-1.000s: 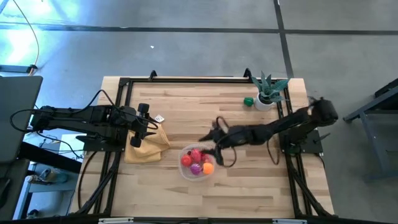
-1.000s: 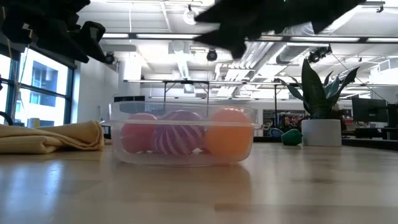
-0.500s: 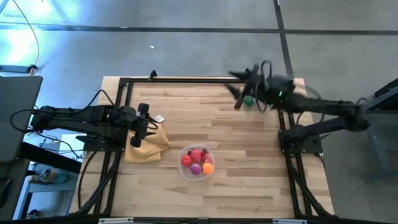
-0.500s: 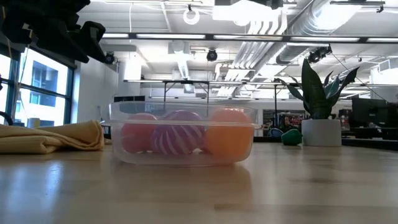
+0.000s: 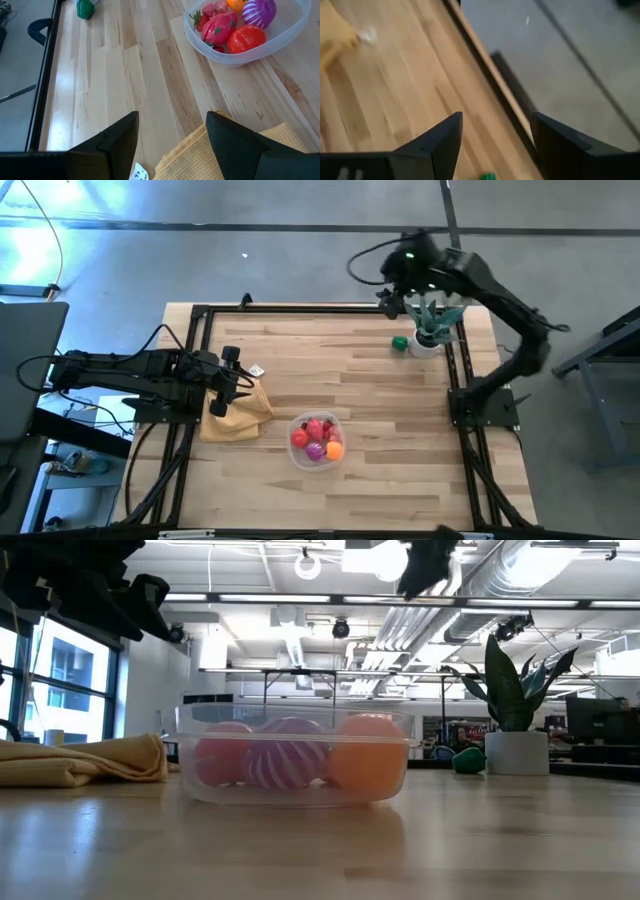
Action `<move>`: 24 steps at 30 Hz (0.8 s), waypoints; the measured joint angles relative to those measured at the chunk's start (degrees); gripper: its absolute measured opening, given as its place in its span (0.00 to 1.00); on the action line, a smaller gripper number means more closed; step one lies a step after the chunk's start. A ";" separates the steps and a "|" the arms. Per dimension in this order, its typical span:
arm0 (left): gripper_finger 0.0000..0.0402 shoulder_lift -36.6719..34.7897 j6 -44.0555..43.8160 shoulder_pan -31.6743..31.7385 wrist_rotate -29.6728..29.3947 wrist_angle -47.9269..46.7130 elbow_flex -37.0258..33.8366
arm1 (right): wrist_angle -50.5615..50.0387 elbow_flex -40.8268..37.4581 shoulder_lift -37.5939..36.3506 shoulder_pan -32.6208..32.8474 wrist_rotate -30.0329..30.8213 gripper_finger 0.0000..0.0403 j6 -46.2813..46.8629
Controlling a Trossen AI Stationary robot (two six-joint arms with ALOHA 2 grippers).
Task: Pick and placing Produce into tupperware
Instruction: Put the green bell pepper into the transparent bin
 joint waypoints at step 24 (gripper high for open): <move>0.55 -0.02 0.00 0.00 -0.01 0.00 -0.01 | -26.20 13.66 44.22 -1.35 9.51 0.56 -1.43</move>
